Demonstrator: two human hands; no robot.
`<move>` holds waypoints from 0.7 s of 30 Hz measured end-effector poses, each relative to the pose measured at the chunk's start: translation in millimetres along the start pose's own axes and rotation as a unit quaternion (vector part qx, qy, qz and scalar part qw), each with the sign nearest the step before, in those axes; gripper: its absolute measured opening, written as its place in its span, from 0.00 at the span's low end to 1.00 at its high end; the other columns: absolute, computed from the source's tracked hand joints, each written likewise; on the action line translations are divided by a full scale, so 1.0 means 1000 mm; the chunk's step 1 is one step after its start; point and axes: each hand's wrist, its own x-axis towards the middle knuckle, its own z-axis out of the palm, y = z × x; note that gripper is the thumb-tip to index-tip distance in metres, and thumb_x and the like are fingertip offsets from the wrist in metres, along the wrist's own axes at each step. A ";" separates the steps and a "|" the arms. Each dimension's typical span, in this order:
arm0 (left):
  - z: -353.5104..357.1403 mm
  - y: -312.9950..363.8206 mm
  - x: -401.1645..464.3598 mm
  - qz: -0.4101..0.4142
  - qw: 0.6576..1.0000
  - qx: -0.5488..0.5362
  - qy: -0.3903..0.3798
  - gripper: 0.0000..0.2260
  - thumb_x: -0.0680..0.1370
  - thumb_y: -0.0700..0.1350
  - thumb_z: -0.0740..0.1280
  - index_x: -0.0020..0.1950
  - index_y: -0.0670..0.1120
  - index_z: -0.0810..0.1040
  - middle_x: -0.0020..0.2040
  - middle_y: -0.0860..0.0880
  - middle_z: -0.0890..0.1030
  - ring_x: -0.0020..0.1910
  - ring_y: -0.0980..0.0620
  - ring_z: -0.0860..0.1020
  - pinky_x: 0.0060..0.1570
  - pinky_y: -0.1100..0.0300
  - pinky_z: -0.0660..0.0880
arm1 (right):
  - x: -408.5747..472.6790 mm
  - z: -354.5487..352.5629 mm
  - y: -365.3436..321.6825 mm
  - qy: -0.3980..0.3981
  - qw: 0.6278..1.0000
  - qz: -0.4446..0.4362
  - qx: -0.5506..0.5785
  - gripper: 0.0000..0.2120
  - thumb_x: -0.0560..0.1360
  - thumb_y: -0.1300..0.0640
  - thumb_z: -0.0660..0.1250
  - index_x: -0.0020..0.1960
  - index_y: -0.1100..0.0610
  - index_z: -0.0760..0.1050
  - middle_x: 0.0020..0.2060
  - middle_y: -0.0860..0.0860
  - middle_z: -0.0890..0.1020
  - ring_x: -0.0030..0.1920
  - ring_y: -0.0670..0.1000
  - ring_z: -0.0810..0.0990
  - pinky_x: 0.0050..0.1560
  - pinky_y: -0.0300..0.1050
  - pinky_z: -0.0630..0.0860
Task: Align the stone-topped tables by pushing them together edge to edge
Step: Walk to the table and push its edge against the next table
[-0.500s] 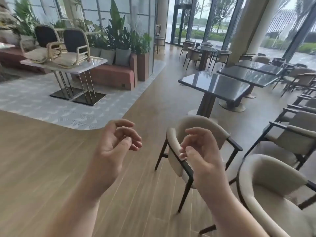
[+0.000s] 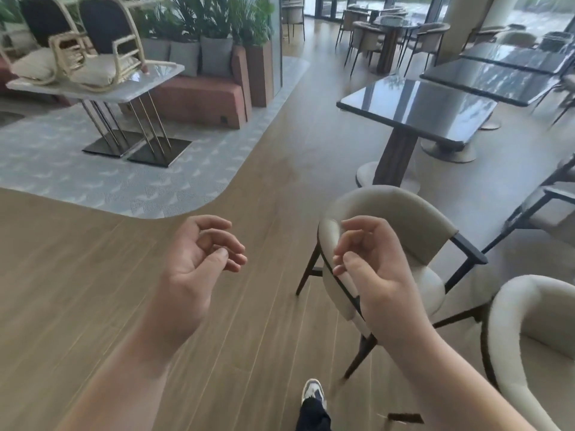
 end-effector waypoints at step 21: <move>-0.038 -0.130 0.312 -0.041 0.997 -0.004 0.060 0.15 0.77 0.36 0.60 0.58 0.51 0.77 0.45 0.45 0.82 0.45 0.44 0.82 0.48 0.54 0.81 | 0.339 0.065 0.124 -0.043 0.997 0.069 -0.003 0.17 0.72 0.63 0.59 0.55 0.48 0.75 0.42 0.47 0.80 0.43 0.50 0.80 0.48 0.44 0.79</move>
